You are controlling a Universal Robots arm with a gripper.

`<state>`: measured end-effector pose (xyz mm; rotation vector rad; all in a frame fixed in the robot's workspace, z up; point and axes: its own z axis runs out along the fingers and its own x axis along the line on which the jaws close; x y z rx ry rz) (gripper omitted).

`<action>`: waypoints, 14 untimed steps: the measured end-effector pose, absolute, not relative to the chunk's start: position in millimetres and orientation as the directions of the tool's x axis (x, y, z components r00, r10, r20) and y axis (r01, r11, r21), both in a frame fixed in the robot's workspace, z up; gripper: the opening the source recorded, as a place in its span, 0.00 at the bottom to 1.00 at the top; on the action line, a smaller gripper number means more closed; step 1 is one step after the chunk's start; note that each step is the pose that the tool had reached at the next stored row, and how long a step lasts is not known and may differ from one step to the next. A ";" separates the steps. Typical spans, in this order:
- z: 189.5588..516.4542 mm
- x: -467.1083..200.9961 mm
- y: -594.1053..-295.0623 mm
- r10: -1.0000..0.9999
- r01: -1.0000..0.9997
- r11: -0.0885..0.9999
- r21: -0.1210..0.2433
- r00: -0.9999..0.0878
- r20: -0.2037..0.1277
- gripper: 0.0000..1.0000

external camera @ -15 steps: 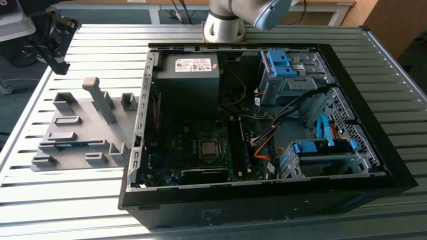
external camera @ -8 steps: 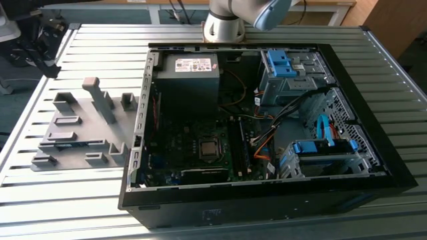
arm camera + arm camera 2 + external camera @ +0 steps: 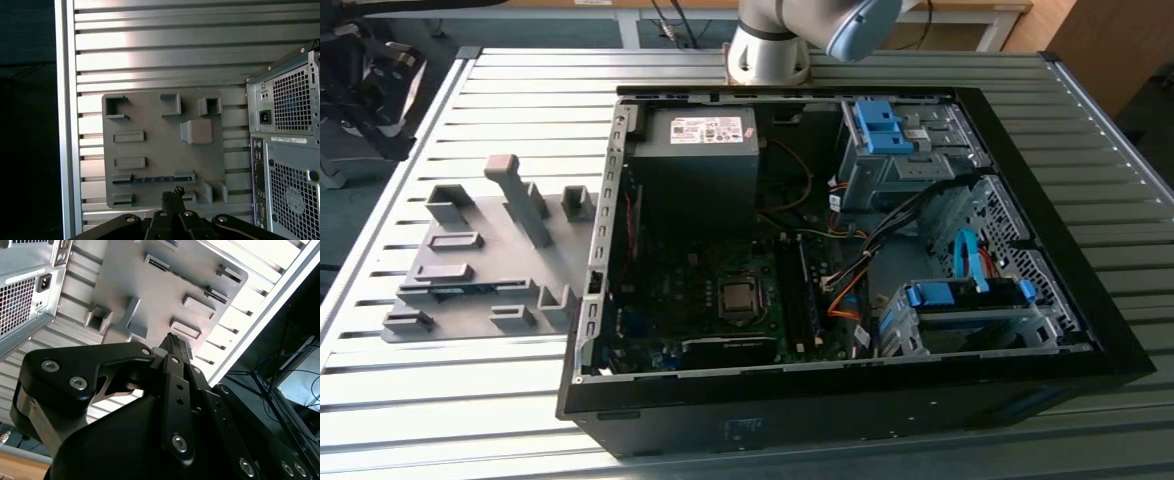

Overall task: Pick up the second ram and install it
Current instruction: 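Reach for the second ram, then pick up the second ram and move it above second insertion slot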

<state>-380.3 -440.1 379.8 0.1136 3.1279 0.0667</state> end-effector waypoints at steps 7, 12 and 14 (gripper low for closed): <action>379.8 -381.4 -440.3 0.072 0.071 0.997 0.043 -0.997 -0.009 0.11; 379.9 -381.4 -440.3 0.066 0.066 0.997 0.043 -0.998 -0.009 0.11; 379.9 -381.4 -440.3 0.064 0.063 0.997 0.043 -0.998 -0.009 0.11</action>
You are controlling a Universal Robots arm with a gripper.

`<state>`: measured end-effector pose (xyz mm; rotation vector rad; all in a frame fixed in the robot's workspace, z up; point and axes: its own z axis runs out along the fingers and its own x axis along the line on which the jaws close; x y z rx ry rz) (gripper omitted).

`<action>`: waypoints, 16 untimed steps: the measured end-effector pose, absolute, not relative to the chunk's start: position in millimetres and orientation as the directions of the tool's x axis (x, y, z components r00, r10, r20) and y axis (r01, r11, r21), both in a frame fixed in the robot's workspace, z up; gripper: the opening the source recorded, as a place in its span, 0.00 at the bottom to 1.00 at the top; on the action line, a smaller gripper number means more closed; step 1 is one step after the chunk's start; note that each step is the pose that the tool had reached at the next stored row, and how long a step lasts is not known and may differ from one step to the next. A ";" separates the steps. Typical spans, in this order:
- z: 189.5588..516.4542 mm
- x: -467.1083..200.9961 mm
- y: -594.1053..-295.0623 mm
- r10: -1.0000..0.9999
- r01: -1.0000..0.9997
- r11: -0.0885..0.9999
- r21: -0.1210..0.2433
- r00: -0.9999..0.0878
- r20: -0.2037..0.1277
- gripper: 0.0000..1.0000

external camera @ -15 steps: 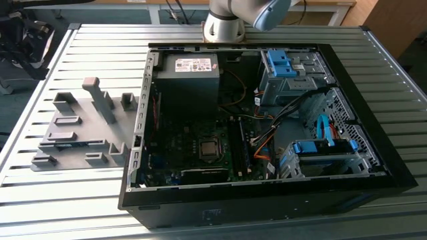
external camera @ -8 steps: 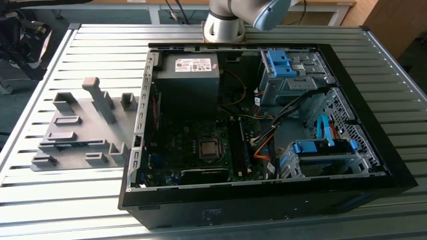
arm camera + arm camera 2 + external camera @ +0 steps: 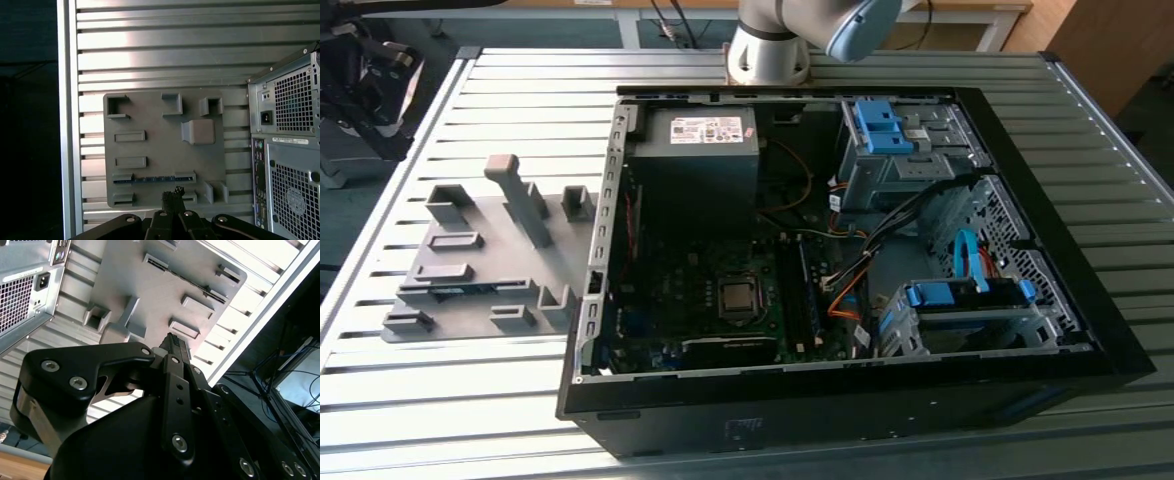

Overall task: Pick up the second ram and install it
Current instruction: 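Pick up the second ram and move it above second insertion slot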

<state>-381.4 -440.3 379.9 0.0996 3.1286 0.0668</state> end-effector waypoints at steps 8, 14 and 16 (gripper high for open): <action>379.8 -381.5 -440.3 0.054 0.054 0.998 0.043 -0.998 -0.009 0.11; 379.8 -381.4 -440.3 0.041 0.041 0.998 0.043 -0.999 -0.009 0.11; 379.8 -381.4 -440.3 0.037 0.036 0.998 0.043 -0.999 -0.009 0.11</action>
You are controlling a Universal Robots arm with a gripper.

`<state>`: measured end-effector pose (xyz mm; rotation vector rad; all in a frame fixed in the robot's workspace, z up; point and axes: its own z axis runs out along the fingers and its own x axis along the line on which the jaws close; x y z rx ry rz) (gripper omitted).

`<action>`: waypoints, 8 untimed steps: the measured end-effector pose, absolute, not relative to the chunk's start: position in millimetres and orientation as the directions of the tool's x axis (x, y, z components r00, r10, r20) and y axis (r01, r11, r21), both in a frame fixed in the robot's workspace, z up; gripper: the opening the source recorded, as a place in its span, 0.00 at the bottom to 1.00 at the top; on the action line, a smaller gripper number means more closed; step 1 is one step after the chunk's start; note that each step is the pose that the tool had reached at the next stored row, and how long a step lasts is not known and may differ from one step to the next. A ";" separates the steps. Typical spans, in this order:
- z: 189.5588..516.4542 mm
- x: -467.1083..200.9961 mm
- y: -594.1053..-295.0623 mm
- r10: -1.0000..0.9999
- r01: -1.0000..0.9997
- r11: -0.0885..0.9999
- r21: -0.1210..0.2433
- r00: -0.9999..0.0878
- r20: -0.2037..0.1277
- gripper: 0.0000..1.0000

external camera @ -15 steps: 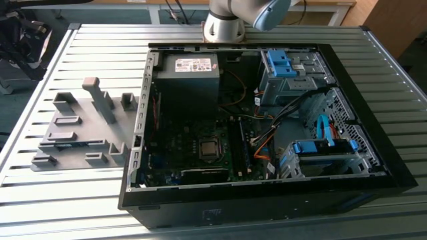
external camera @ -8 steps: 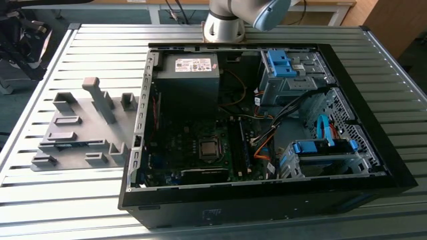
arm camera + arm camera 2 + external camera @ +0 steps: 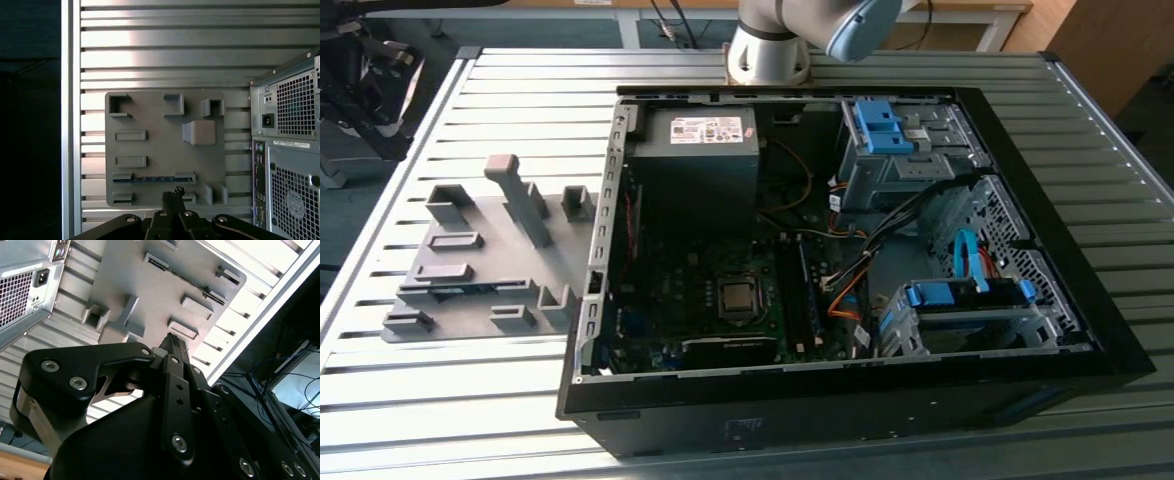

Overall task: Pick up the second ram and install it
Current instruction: 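Pick up the second ram and move it above second insertion slot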

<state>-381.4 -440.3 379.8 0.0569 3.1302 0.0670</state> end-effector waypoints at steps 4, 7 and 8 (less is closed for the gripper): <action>379.8 -381.4 -440.3 0.027 0.027 0.999 0.043 -1.000 -0.009 0.11; 379.8 -381.4 -440.3 0.020 0.019 0.999 0.043 -1.000 -0.009 0.11; 379.8 -381.4 -440.3 0.017 0.016 0.999 0.043 -1.000 -0.009 0.11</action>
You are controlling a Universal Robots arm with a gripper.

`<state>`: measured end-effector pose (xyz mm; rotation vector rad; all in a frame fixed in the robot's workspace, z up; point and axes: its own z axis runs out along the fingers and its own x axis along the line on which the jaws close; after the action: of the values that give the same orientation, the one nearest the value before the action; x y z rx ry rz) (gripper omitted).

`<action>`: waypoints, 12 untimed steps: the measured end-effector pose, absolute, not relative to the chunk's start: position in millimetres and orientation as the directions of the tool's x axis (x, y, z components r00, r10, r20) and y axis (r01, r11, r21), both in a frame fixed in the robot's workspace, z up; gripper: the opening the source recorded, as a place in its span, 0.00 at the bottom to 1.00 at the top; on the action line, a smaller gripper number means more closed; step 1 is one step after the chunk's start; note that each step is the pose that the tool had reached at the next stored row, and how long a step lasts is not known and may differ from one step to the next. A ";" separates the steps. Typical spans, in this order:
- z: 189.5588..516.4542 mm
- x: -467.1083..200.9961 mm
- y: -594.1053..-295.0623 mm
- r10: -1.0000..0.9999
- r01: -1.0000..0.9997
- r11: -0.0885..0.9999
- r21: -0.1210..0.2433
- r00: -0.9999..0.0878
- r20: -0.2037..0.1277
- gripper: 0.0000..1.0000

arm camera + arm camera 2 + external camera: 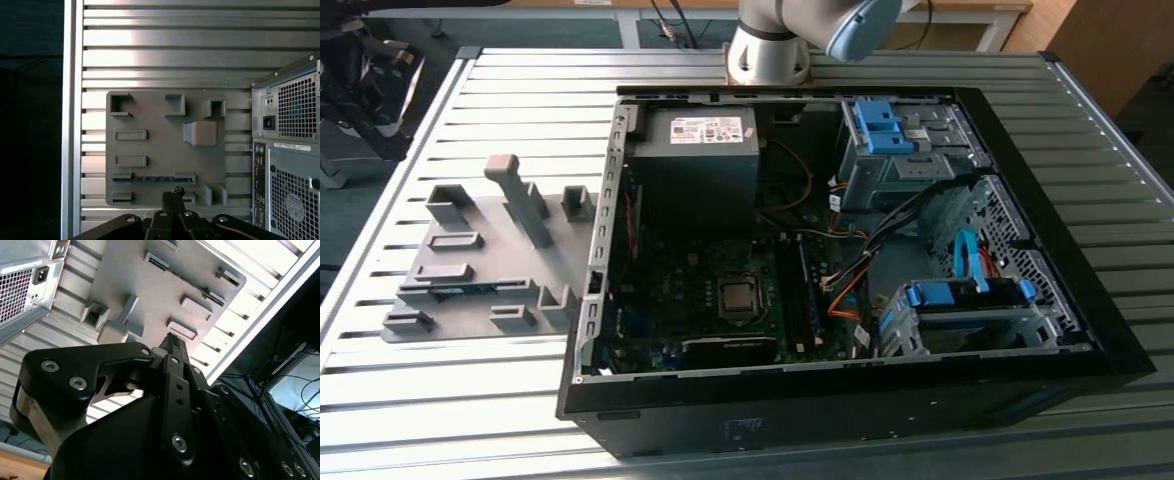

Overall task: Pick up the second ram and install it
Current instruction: 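Pick up the second ram and move it above second insertion slot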

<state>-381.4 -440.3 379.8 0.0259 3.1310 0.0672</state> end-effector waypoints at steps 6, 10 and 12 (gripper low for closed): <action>379.8 -381.4 -440.3 -0.003 -0.004 0.999 0.043 -1.000 -0.009 0.11; 379.8 -381.4 -440.3 -0.017 -0.018 0.999 0.043 -1.000 -0.009 0.11; 379.8 -381.4 -440.3 -0.024 -0.024 0.999 0.043 -1.000 -0.009 0.11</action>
<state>-381.4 -440.3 379.8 -0.0378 3.1318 0.0675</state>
